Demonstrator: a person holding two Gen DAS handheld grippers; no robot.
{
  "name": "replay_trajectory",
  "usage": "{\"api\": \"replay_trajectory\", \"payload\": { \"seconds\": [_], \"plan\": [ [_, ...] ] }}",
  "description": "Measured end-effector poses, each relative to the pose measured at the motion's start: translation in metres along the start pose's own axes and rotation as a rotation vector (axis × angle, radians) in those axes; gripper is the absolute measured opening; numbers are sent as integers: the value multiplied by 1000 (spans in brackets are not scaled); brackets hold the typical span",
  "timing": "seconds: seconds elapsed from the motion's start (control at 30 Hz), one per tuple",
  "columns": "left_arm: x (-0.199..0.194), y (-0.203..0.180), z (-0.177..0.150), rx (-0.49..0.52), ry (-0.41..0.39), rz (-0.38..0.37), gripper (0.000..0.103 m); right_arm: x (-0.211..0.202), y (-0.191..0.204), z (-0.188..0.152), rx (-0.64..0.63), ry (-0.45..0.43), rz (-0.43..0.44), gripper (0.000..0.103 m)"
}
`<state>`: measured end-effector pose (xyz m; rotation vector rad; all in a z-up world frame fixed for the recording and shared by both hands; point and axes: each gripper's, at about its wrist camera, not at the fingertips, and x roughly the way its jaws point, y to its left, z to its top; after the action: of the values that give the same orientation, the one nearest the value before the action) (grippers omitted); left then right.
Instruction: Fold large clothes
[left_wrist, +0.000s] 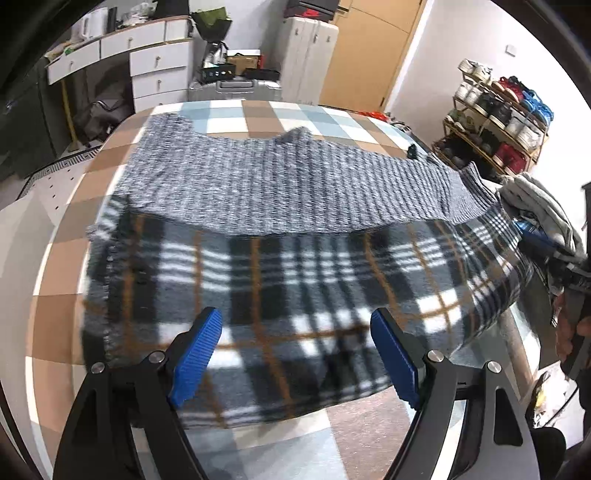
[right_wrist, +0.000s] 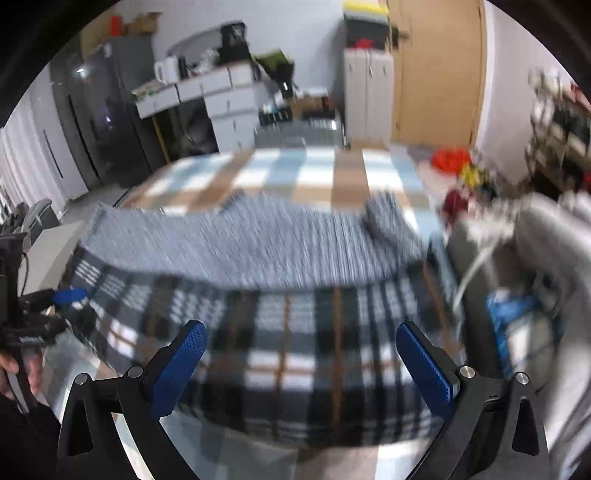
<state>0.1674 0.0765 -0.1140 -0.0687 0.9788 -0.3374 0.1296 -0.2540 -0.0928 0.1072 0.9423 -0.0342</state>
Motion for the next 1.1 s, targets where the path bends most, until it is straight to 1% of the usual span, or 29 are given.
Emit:
{"api": "replay_trajectory", "payload": {
  "seconds": [0.03,0.1,0.2,0.27,0.33,0.4,0.47,0.57,0.6,0.63,0.67,0.7,0.77,0.8,0.83,0.93,0.97,1.03,1.07,1.1],
  "plan": [
    [0,2,-1,-5,1,-9,79,9,-5,-3,28,37,16,103],
    [1,3,-2,7,1,5,79,21,-11,-8,55,95,34,103],
    [6,2,-4,27,11,20,79,33,-18,-11,69,103,72,103],
    [8,1,-3,39,14,28,79,38,-20,-11,89,116,82,103],
    [10,1,-3,39,18,29,79,44,-21,-11,98,140,81,103],
    [10,4,-2,17,23,29,79,46,-16,-12,71,141,66,103],
    [-2,1,1,7,-4,9,79,44,-13,-14,66,130,57,103],
    [-35,5,5,11,-121,26,79,36,-14,-9,109,136,68,103],
    [-42,11,5,-2,-145,24,79,33,-16,-7,130,133,84,103],
    [-44,19,6,-16,-152,31,79,23,-20,-3,165,98,140,103],
    [-43,26,5,-31,-145,45,80,9,-23,-1,193,31,208,103],
    [-35,39,4,-60,-105,43,80,-1,-26,0,206,-19,235,103],
    [-20,56,2,-119,-35,6,80,-17,-29,5,225,-93,248,103],
    [-16,58,1,-130,-17,-1,80,-16,-30,7,235,-83,256,103],
    [-10,62,0,-134,5,2,80,-11,-31,8,245,-54,268,103],
    [1,67,-1,-139,43,43,80,10,-32,8,267,40,270,103],
    [5,69,-2,-157,59,46,80,20,-33,7,290,75,290,103],
    [7,74,-3,-192,73,27,82,33,-37,-1,334,120,304,103],
    [8,76,-3,-213,81,19,82,43,-38,-5,360,158,311,103],
    [7,77,-2,-217,77,22,82,44,-39,-7,361,151,314,103]
  ]
}}
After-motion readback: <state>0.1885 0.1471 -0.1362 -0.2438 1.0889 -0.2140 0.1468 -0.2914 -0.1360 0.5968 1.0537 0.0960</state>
